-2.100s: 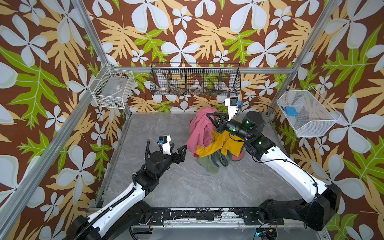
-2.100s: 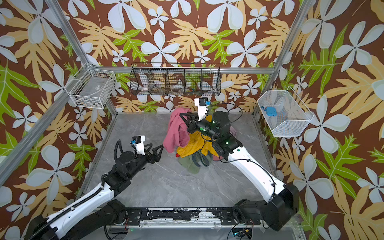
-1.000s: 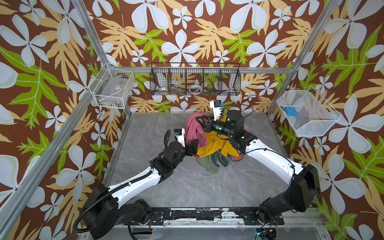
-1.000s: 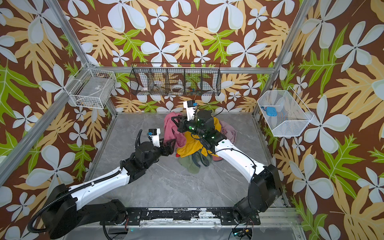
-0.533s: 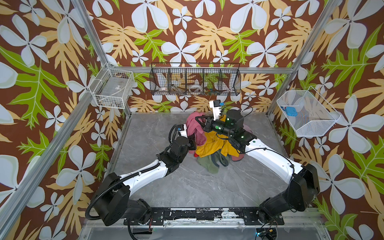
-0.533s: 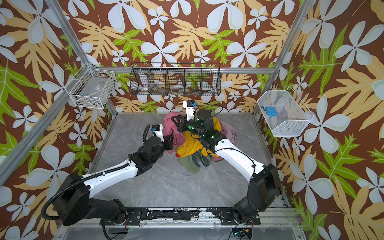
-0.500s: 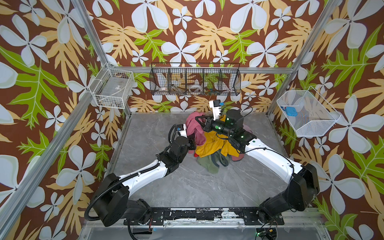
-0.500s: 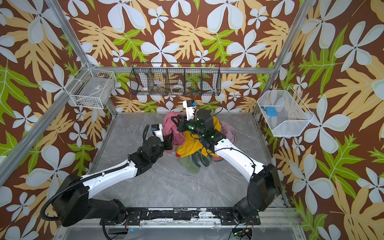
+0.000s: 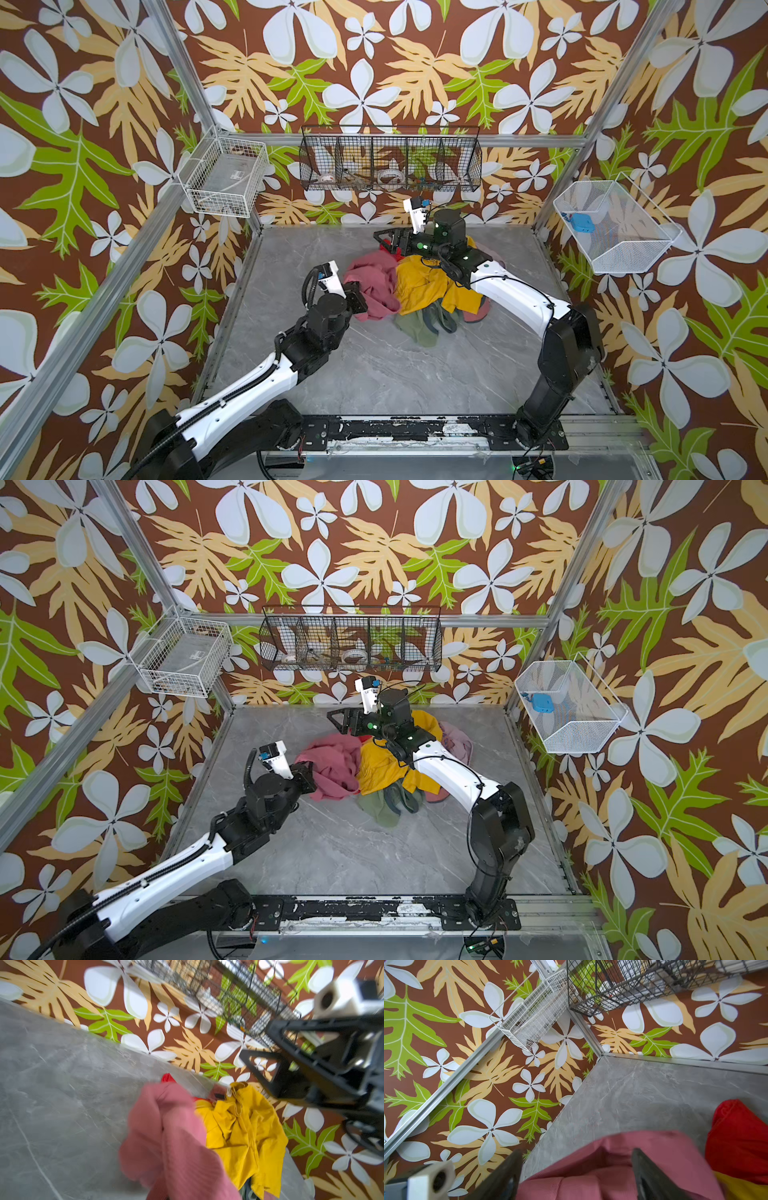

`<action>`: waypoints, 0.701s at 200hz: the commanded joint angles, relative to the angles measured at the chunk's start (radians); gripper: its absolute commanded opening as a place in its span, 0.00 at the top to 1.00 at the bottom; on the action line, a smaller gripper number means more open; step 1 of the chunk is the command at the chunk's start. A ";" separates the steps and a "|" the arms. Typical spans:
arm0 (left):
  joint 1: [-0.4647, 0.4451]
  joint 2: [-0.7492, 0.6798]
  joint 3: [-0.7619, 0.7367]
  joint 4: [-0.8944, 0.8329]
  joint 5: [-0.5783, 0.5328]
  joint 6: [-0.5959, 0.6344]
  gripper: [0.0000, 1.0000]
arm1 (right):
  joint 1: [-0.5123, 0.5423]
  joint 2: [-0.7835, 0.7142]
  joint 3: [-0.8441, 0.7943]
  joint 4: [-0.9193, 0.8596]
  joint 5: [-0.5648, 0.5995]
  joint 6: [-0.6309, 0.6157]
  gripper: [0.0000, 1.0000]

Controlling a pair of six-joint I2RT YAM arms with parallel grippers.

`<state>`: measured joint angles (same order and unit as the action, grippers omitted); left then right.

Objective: Pick out a specific cloth from the pile
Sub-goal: 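Pull the pink sweater from the pile with the left gripper while the right releases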

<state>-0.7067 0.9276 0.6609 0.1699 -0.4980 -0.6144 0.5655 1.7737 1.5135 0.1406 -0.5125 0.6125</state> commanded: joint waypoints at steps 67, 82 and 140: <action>0.140 0.036 0.413 -0.400 -0.040 0.092 1.00 | -0.045 -0.040 -0.046 -0.120 0.098 -0.174 0.00; 0.191 0.080 0.477 -0.421 0.007 0.126 1.00 | -0.070 -0.069 -0.073 -0.126 0.098 -0.187 0.00; 0.399 0.225 0.551 -0.401 0.193 0.199 1.00 | -0.099 -0.204 -0.184 -0.147 0.183 -0.292 0.00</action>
<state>-0.3706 1.1168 1.2083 -0.2646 -0.4133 -0.4652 0.4694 1.6047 1.3582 -0.0006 -0.3840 0.3874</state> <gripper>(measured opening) 0.063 0.999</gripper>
